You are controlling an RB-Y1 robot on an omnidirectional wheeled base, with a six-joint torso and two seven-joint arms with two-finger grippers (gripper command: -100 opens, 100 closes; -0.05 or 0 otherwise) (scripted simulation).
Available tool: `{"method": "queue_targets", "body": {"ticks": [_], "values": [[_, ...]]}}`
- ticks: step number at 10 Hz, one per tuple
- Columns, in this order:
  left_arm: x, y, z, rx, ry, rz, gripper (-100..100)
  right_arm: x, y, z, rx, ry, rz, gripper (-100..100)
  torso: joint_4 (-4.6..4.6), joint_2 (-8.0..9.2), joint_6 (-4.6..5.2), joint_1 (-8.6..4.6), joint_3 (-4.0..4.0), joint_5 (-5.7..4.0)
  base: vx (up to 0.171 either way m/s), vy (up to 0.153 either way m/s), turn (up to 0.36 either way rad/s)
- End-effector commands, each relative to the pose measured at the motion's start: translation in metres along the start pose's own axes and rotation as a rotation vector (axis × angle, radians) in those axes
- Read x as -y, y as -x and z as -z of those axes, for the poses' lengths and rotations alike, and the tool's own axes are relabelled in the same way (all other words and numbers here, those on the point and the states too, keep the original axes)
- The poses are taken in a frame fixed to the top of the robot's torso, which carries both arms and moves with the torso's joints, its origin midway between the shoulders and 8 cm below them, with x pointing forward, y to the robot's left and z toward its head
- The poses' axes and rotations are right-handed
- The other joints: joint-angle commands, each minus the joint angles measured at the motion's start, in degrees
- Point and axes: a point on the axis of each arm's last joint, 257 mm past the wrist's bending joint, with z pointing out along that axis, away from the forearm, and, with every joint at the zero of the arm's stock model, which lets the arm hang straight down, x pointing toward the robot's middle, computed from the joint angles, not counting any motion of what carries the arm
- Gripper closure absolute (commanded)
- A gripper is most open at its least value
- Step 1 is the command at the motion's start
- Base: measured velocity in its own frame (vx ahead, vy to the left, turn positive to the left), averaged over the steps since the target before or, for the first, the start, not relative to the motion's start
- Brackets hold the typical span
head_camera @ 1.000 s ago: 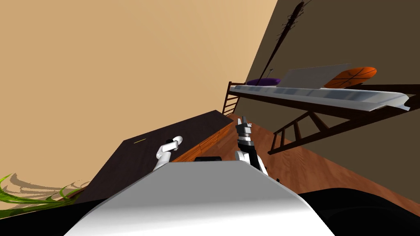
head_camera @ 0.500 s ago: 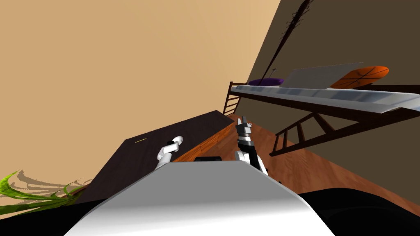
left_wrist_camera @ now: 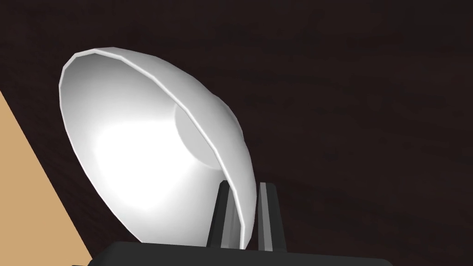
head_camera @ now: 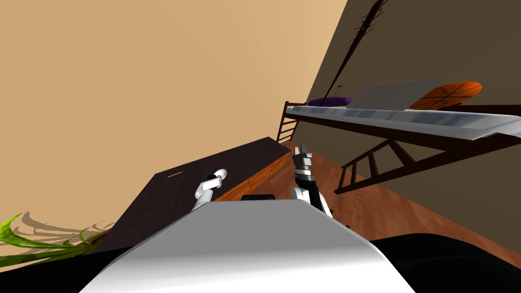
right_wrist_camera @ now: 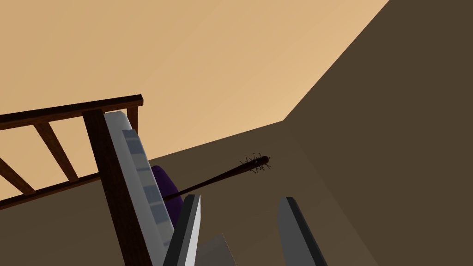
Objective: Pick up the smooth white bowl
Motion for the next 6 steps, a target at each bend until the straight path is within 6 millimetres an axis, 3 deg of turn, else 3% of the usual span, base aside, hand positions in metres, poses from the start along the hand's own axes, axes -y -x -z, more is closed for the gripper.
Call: {"method": "queue_targets", "body": {"ticks": [1, 2, 5, 6], "values": [[0.000, 0.000, 0.000, 0.000, 0.000, 0.000, 0, 0.000, 0.000, 0.000, 0.000, 0.000, 0.000, 0, 0.00, 0.00, 0.00, 0.00, 0.00, 0.00, 0.000, 0.000, 0.000], [0.004, 0.001, 0.003, 0.002, 0.006, 0.004, 100, 0.000, 0.000, 0.000, 0.000, 0.000, 0.000, 0, 0.00, 0.00, 0.00, 0.00, 0.00, 0.00, -0.008, 0.014, -0.043], [0.009, 0.002, 0.007, 0.004, 0.004, 0.007, 100, 0.000, 0.000, 0.000, 0.000, 0.000, 0.000, 0, 0.02, 0.09, 0.02, -0.01, 0.05, -0.01, -0.017, 0.004, -0.037], [0.010, 0.002, 0.008, 0.004, 0.005, 0.007, 0, 0.000, 0.000, 0.000, 0.000, 0.000, 0.000, 0, 0.00, 0.06, 0.00, -0.01, 0.03, 0.00, 0.000, 0.000, 0.000]]}}
